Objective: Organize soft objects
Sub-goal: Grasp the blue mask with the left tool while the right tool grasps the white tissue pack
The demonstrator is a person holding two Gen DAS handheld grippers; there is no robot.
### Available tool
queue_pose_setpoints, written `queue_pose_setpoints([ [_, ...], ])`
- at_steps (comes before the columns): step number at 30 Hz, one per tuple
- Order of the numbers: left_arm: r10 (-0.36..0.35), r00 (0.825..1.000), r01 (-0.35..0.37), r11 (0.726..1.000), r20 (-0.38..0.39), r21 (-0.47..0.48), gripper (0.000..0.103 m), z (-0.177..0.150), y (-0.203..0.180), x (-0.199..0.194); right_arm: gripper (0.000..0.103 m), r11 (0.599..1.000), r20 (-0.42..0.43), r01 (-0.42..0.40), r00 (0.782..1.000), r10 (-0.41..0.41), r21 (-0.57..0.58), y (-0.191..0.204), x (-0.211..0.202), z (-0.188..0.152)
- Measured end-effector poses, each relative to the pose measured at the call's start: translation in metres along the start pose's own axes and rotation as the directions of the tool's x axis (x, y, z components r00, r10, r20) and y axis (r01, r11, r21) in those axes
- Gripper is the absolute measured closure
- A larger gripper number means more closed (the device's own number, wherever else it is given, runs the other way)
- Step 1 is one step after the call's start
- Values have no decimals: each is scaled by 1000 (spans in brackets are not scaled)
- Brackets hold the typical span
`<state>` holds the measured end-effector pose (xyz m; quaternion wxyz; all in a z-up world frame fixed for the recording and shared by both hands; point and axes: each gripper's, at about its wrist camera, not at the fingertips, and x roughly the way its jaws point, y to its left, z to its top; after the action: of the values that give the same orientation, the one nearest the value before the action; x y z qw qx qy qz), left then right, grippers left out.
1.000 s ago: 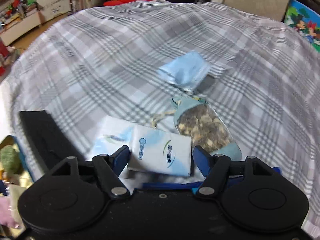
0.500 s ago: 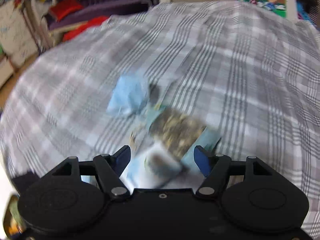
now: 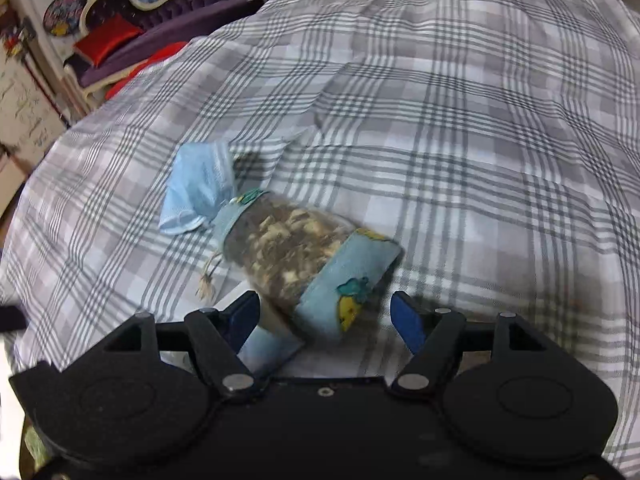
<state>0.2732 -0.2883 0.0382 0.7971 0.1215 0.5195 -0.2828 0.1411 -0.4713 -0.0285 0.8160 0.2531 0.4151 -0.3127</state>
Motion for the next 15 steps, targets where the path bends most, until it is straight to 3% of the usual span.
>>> queue_pose_setpoints([
  [9,-35,999,35,997,2,-69,9,55,-32,59,32,999,60,12,998,-9,-42,4,-3,-5],
  [15,-42,998,39,995,-36,-87,9,68,-47,92,32,997,87,9,996,-2,-75,8,-4,-7],
])
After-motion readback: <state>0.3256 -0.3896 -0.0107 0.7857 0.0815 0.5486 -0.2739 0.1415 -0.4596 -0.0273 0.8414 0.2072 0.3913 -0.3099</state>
